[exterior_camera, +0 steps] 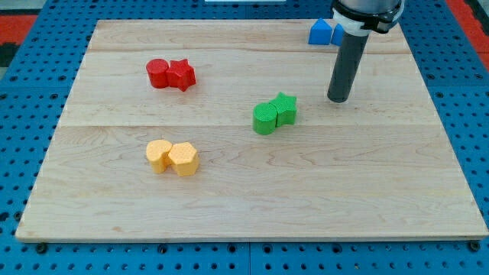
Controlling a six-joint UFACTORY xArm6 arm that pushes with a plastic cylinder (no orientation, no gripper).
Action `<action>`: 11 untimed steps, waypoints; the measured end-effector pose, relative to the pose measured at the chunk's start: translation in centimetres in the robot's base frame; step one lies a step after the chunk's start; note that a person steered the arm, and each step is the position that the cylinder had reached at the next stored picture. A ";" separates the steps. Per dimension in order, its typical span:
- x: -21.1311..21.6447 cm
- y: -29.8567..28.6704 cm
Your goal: Separate the red blocks
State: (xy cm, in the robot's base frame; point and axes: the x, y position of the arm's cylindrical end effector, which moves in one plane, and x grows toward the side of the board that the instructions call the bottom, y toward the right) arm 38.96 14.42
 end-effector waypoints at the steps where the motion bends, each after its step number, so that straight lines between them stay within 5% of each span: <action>1: 0.0 0.5; 3: -3.5 -0.3; 5: -3.6 -9.4; 6: -1.6 -19.6; 7: 1.3 -23.1; 9: -2.1 -36.9; 11: -3.6 -26.3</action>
